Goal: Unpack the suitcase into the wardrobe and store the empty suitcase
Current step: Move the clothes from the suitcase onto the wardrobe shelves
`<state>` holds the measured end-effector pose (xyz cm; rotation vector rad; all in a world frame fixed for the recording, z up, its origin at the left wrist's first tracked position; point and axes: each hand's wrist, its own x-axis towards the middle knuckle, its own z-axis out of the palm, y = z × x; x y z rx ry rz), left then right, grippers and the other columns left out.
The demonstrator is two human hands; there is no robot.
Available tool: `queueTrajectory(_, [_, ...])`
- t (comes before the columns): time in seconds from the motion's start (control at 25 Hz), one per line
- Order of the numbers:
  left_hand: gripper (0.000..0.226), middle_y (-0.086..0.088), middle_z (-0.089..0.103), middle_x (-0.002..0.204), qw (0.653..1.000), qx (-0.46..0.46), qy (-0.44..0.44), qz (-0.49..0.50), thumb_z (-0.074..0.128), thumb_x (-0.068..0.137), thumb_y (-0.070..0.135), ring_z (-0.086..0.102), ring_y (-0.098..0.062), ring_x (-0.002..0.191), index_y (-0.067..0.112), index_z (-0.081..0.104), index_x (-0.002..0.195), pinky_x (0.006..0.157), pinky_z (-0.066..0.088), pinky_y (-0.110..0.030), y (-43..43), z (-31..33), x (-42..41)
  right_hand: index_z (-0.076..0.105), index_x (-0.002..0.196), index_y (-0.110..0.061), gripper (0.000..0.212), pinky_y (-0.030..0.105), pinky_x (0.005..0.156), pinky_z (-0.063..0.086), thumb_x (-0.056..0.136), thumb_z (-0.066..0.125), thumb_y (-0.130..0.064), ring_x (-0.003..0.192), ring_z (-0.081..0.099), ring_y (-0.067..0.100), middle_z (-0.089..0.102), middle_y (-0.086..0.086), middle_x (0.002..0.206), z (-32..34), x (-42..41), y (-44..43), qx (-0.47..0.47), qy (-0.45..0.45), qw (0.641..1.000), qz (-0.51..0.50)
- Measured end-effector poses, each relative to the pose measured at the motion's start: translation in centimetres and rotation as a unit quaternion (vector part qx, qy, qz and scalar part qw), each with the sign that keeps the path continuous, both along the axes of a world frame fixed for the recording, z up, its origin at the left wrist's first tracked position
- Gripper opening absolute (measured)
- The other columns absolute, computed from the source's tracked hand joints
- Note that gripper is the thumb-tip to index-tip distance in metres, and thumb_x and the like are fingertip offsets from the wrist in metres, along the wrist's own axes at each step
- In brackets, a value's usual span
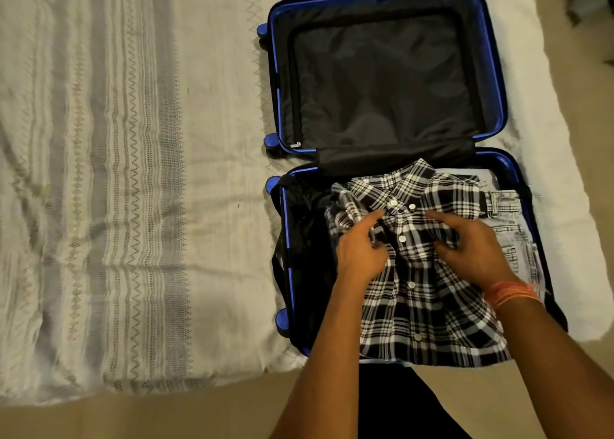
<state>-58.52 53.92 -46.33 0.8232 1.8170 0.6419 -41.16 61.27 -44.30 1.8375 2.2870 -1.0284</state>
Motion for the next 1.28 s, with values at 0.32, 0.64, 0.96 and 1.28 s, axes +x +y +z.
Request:
queueTrajectory(0.32, [0.07, 0.005, 0.05, 0.141, 0.983, 0.128, 0.009, -0.127, 0.064, 0.079, 0.005, 0.065, -0.016, 0.101, 0.029, 0.043, 0.142, 0.096, 0.05, -0.03, 3.0, 5.8, 0.4, 0.041, 0.143, -0.024, 0.097, 0.021, 0.096, 0.04, 0.058, 0.087, -0.034, 0.108, 0.057, 0.007, 0.06, 0.008, 0.129, 6.8, 3.9, -2.3, 0.044, 0.069, 0.984, -0.158])
queueTrajectory(0.64, [0.06, 0.004, 0.056, 0.133, 0.928, 0.281, -0.038, -0.243, 0.076, 0.079, 0.014, 0.045, -0.002, 0.124, 0.015, 0.052, 0.134, 0.098, 0.032, -0.008, 6.8, 15.2, 8.5, 0.032, 0.146, -0.03, 0.115, 0.034, 0.107, 0.041, 0.044, 0.075, -0.061, 0.107, 0.056, 0.014, 0.053, 0.005, 0.138, 15.8, 13.0, -7.7, 0.208, 0.082, 0.929, -0.296])
queueTrajectory(0.96, [0.082, -0.001, 0.055, 0.135, 0.862, 0.329, -0.137, -0.36, 0.085, 0.067, 0.012, 0.051, -0.009, 0.124, 0.015, 0.046, 0.139, 0.108, 0.042, -0.036, 0.8, 23.9, 24.4, 0.029, 0.147, -0.034, 0.117, 0.023, 0.108, 0.029, 0.047, 0.087, -0.048, 0.127, 0.043, 0.011, 0.046, -0.001, 0.143, 25.2, 25.7, -23.5, 0.313, 0.044, 0.843, -0.435])
queueTrajectory(1.28, [0.076, 0.002, 0.063, 0.124, 0.763, 0.251, -0.386, -0.454, 0.076, 0.059, -0.001, 0.061, -0.017, 0.114, 0.02, 0.052, 0.129, 0.091, 0.054, -0.033, -9.1, 32.2, 35.4, 0.041, 0.141, -0.038, 0.11, 0.027, 0.109, 0.035, 0.042, 0.088, -0.045, 0.129, 0.045, 0.005, 0.05, -0.007, 0.14, 32.8, 34.5, -42.2, 0.384, 0.086, 0.748, -0.535])
